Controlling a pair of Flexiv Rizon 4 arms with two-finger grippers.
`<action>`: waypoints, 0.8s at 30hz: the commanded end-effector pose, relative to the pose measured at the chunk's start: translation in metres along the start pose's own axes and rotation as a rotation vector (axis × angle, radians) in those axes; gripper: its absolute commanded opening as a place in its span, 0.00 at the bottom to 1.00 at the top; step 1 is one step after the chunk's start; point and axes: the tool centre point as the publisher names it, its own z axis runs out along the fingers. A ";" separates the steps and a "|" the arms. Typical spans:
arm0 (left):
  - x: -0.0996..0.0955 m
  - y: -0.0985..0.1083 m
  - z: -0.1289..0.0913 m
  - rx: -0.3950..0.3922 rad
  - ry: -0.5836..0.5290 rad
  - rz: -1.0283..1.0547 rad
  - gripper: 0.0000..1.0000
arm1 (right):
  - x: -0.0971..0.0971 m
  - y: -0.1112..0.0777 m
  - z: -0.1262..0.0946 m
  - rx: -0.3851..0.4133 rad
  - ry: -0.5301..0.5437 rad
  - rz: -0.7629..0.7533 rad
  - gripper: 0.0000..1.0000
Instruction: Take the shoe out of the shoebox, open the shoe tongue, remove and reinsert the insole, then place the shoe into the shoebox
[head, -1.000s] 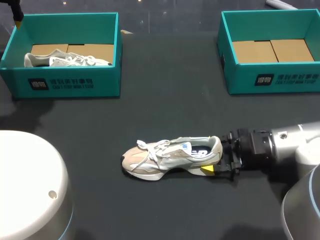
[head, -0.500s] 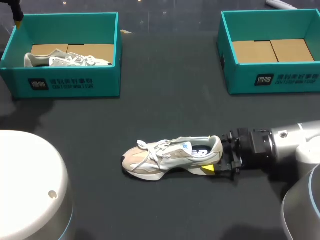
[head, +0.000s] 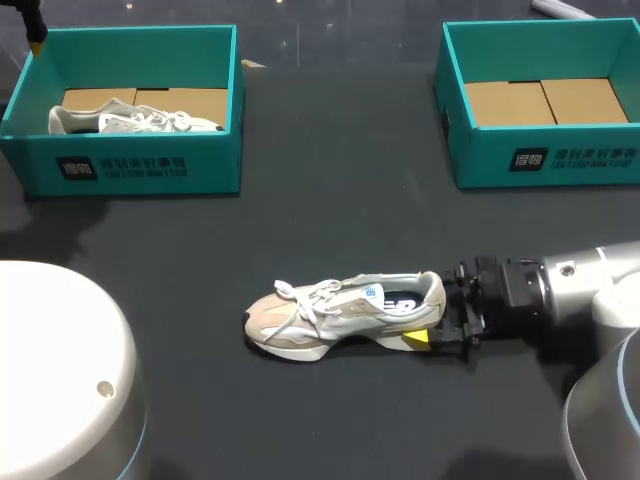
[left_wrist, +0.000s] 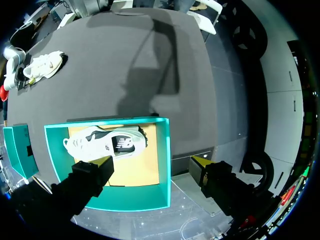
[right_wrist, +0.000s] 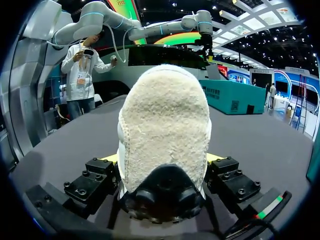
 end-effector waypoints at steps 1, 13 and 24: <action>-0.010 -0.012 -0.008 -0.023 -0.011 -0.060 1.00 | 0.001 0.000 -0.001 0.004 0.000 0.000 0.00; -0.085 -0.076 -0.020 0.139 -0.034 -0.730 1.00 | 0.001 0.000 -0.001 0.004 0.000 0.000 0.00; -0.141 -0.109 -0.030 0.208 -0.138 -0.919 1.00 | 0.001 0.000 -0.001 0.004 0.000 0.000 0.00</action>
